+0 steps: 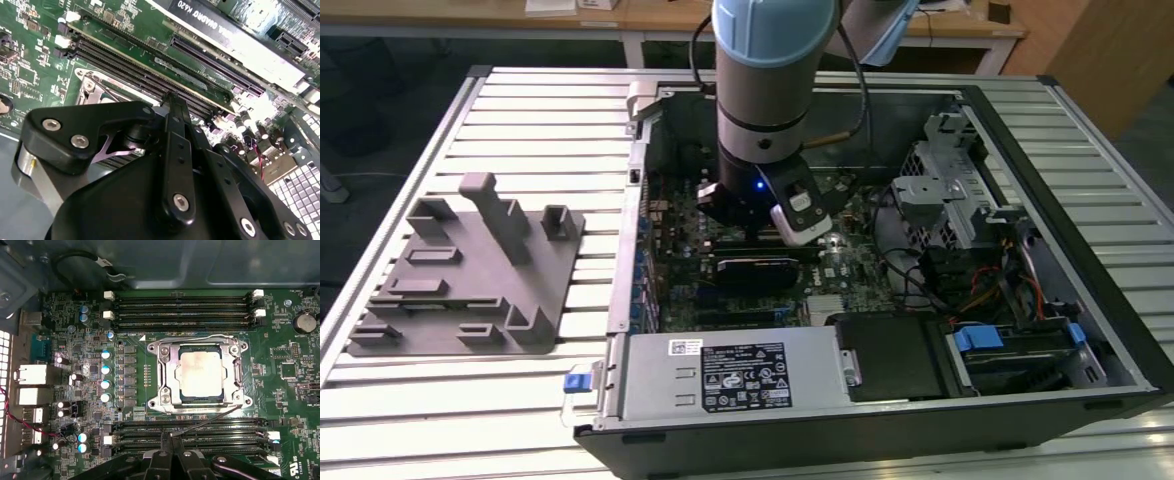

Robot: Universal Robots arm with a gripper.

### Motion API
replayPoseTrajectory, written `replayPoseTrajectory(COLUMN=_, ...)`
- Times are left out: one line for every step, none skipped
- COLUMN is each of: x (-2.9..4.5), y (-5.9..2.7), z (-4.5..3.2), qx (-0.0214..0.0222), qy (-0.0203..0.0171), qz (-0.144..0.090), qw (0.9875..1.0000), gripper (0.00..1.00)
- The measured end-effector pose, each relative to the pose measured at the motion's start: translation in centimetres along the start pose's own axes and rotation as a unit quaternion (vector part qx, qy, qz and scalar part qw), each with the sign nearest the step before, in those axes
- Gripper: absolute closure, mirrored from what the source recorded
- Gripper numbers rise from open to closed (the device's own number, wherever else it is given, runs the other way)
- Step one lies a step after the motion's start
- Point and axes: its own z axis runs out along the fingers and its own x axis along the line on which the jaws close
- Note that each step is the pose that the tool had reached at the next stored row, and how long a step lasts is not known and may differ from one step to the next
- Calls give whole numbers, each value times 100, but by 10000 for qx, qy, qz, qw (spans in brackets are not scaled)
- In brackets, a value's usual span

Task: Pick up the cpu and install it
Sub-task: 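Install the second cpu locking lever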

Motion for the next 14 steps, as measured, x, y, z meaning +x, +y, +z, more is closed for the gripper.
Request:
replayPoseTrajectory(x=0, y=0, z=0, qx=-1, qy=0, qz=0, qw=10000, gripper=89)
replayPoseTrajectory(x=0, y=0, z=1, qx=-1, qy=0, qz=0, qw=10000, gripper=89)
replayPoseTrajectory(x=0, y=0, z=1, qx=-1, qy=0, qz=0, qw=10000, gripper=89)
replayPoseTrajectory(x=0, y=0, z=0, qx=-1, qy=0, qz=0, qw=10000, gripper=89)
replayPoseTrajectory(x=1, y=0, z=-3, qx=0, qy=0, qz=0, qw=10000, gripper=89)
replayPoseTrajectory(x=1, y=1, z=-11, qx=0, qy=1, qz=0, qw=10000, gripper=89)
replayPoseTrajectory(x=0, y=3, z=-21, qx=-1, qy=0, qz=0, qw=10000, gripper=89)
replayPoseTrajectory(x=0, y=5, z=-35, qx=-1, qy=0, qz=0, qw=10000, gripper=89)
replayPoseTrajectory(x=0, y=8, z=-54, qx=-1, qy=0, qz=0, qw=10000, gripper=89)
replayPoseTrajectory(x=-1, y=11, z=-74, qx=-1, qy=0, qz=0, qw=10000, gripper=89)
replayPoseTrajectory(x=-1, y=14, z=-96, qx=-1, qy=0, qz=0, qw=10000, gripper=89)
replayPoseTrajectory(x=-1, y=18, z=-116, qx=-1, qy=0, qz=1, qw=10000, gripper=89)
replayPoseTrajectory(x=-2, y=20, z=-136, qx=-1, qy=0, qz=1, qw=10000, gripper=89)
replayPoseTrajectory(x=-2, y=23, z=-156, qx=-1, qy=0, qz=2, qw=10000, gripper=89)
